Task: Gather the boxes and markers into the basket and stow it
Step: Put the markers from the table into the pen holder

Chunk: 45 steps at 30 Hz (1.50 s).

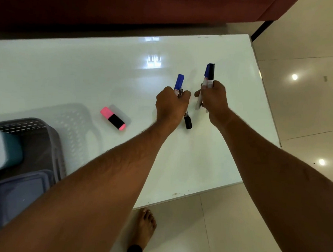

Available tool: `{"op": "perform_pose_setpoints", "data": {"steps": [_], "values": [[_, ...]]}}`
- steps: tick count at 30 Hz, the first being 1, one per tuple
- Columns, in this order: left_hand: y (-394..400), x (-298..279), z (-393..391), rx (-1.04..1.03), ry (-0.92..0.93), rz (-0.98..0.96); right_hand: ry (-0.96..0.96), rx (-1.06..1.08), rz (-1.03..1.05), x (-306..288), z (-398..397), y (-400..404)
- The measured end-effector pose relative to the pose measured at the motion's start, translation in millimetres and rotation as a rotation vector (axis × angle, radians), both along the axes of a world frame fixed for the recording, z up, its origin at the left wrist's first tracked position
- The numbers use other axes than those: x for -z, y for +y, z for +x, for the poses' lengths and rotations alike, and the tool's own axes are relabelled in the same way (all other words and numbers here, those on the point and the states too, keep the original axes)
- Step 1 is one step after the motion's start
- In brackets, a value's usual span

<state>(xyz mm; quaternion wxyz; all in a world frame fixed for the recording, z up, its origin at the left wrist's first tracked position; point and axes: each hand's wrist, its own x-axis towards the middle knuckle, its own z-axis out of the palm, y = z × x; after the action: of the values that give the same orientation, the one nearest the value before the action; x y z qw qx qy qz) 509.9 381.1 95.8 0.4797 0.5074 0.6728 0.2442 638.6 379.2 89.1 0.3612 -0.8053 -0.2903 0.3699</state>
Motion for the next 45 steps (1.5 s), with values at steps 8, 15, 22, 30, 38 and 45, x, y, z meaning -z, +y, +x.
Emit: {"op": "perform_pose_setpoints", "data": {"steps": [8, 15, 22, 30, 38, 45], "values": [[-11.6, -28.2, -97.6, -0.215, -0.398, 0.004, 0.477, 0.037, 0.297, -44.9, -76.7, -13.7], [-42.0, -97.5, -229.7, -0.288, -0.610, 0.270, 0.551, -0.152, 0.447, -95.6, -201.1, -16.6], [-87.2, -139.8, -380.1, -0.297, -0.493, 0.514, 0.671, -0.401, 0.526, -136.3, -356.7, -43.5], [-161.7, -125.8, -504.7, -0.320, -0.396, 0.539, 0.762, -0.671, 0.468, -131.5, -483.2, -84.3], [-205.8, -87.8, -544.1, -0.268, -0.516, 0.417, 0.629, -0.854, 0.254, -108.6, -533.7, -105.9], [-206.4, -82.1, -543.5, -0.167, -0.504, 0.337, 0.460, -1.024, 0.117, -119.1, -540.7, -94.3]]}}
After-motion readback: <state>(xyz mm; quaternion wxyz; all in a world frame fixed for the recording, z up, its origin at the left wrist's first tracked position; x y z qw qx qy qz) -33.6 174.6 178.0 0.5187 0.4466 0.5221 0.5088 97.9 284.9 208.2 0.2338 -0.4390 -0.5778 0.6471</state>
